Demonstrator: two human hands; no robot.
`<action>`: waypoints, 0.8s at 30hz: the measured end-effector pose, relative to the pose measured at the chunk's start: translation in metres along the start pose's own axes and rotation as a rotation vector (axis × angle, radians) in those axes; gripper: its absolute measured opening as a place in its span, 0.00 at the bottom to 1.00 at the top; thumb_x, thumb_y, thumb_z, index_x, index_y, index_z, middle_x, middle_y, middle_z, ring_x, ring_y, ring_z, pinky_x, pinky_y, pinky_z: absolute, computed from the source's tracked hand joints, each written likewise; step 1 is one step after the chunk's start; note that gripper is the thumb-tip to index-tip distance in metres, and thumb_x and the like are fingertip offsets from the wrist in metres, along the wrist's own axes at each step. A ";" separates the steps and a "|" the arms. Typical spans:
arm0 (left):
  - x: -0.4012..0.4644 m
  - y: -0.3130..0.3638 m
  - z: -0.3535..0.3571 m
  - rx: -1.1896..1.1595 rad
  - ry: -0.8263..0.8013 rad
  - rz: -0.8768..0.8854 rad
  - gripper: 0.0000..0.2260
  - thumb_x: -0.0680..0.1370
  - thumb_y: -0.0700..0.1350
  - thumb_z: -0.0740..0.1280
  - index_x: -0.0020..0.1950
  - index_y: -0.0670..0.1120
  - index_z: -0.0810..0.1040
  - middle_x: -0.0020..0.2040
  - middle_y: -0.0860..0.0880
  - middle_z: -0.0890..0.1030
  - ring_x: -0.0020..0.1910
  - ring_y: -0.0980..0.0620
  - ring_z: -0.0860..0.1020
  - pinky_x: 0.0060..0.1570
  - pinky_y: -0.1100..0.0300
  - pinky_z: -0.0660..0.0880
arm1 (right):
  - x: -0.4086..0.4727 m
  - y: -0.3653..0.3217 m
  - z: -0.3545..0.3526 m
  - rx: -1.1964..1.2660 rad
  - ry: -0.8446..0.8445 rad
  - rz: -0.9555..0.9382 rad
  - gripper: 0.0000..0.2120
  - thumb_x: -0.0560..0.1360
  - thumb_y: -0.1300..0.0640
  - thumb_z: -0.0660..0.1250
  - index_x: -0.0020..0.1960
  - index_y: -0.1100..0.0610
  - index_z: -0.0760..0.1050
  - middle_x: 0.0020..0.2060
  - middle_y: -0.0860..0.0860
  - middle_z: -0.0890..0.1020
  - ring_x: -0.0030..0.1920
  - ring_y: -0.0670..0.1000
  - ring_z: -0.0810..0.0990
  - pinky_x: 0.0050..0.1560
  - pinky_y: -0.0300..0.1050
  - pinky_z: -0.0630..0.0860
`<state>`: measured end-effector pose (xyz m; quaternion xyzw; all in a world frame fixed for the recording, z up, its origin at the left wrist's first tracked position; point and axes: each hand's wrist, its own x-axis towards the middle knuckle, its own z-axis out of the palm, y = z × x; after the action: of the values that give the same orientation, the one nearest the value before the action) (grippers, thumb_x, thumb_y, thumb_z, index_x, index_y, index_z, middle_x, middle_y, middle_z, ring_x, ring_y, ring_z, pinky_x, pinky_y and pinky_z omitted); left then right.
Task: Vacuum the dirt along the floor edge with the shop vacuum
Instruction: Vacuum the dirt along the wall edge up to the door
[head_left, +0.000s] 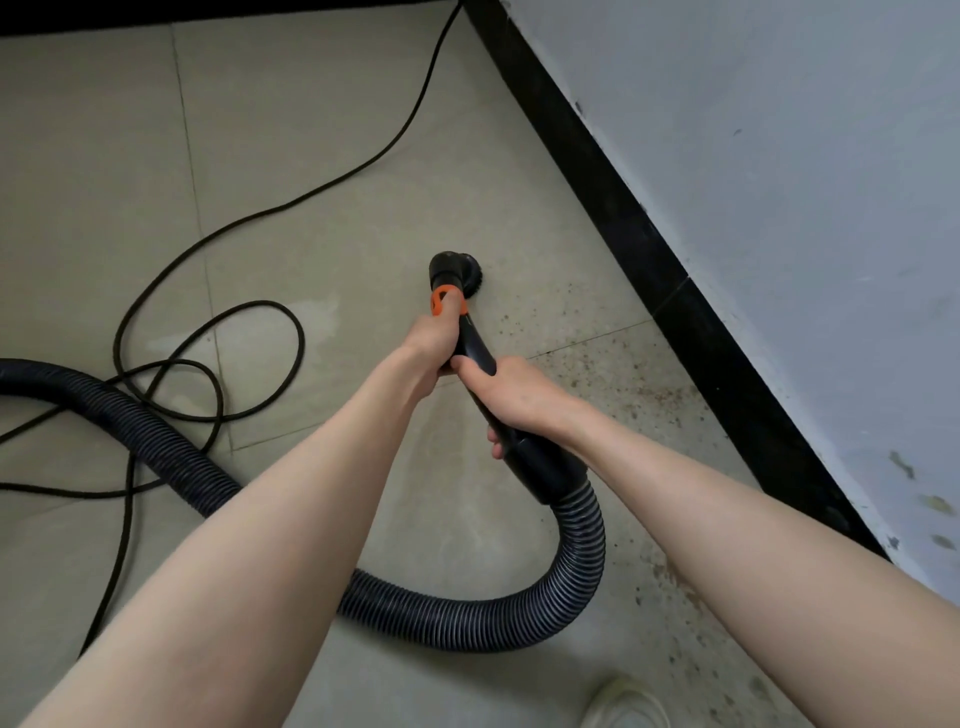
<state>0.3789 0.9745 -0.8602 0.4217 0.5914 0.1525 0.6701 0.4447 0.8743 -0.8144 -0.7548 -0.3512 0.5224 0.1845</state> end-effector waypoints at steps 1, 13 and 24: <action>0.001 0.003 0.003 0.010 -0.006 -0.001 0.18 0.81 0.57 0.55 0.53 0.41 0.70 0.39 0.48 0.74 0.36 0.52 0.74 0.30 0.62 0.70 | 0.001 0.001 -0.002 -0.006 0.010 0.003 0.25 0.79 0.39 0.56 0.57 0.61 0.70 0.28 0.57 0.76 0.26 0.57 0.79 0.33 0.49 0.80; 0.017 0.032 0.044 -0.008 -0.145 0.000 0.13 0.82 0.51 0.57 0.42 0.44 0.68 0.39 0.47 0.72 0.36 0.52 0.72 0.33 0.62 0.71 | 0.014 0.010 -0.035 0.115 0.107 0.064 0.23 0.79 0.38 0.56 0.48 0.59 0.70 0.29 0.58 0.79 0.25 0.56 0.79 0.33 0.47 0.80; 0.031 0.014 -0.020 -0.196 0.072 0.012 0.20 0.81 0.56 0.59 0.60 0.39 0.68 0.42 0.44 0.76 0.36 0.51 0.76 0.33 0.59 0.73 | -0.016 0.023 0.010 0.476 -0.118 -0.032 0.17 0.77 0.44 0.65 0.46 0.60 0.72 0.34 0.55 0.80 0.31 0.55 0.80 0.31 0.47 0.78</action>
<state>0.3724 1.0125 -0.8694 0.3520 0.5948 0.2284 0.6856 0.4397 0.8459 -0.8231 -0.6527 -0.2403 0.6304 0.3447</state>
